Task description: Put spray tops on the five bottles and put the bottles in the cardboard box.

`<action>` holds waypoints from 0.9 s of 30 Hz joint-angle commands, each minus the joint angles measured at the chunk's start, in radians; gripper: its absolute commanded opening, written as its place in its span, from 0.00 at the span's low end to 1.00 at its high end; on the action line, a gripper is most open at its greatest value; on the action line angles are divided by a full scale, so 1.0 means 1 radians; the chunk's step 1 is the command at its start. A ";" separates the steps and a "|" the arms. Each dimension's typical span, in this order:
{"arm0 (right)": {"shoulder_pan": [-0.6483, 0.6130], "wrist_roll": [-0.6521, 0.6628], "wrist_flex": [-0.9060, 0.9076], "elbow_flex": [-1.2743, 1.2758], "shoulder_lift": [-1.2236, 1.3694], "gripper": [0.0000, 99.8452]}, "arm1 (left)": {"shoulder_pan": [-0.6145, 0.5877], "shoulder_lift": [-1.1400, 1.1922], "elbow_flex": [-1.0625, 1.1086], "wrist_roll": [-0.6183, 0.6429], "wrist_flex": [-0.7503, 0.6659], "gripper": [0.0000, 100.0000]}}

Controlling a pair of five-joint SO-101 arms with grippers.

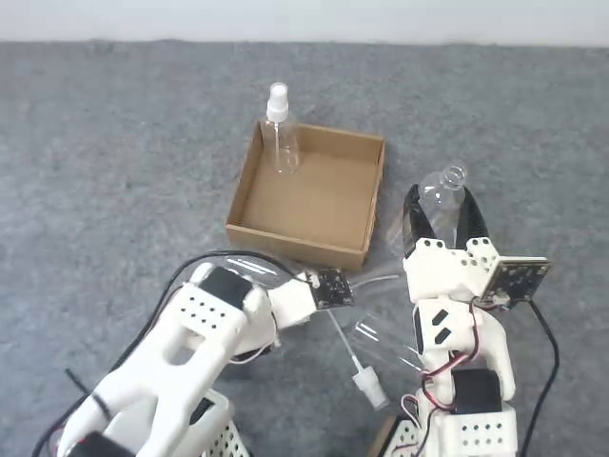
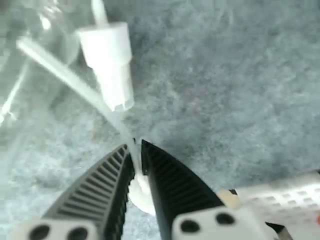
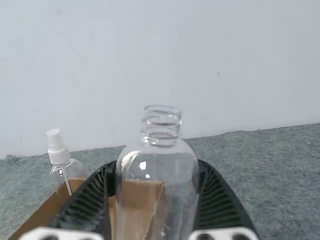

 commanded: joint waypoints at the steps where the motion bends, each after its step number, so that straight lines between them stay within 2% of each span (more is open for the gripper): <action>1: -0.008 0.020 -0.030 -0.015 -0.021 0.01 | -0.098 -0.091 -0.048 -0.009 0.011 0.01; 6: -0.008 0.020 -0.030 -0.015 -0.021 0.01 | -0.287 -0.178 -0.056 -0.172 0.037 0.01; 15: -0.008 0.020 -0.030 -0.015 -0.021 0.01 | -0.741 -0.384 -0.047 -0.374 -0.032 0.01; 19: -0.008 0.020 -0.030 -0.015 -0.021 0.01 | -0.901 -0.436 -0.008 -0.397 -0.112 0.01; 27: -0.012 0.020 -0.028 -0.015 -0.021 0.01 | -1.137 -0.480 0.174 -0.396 -0.358 0.04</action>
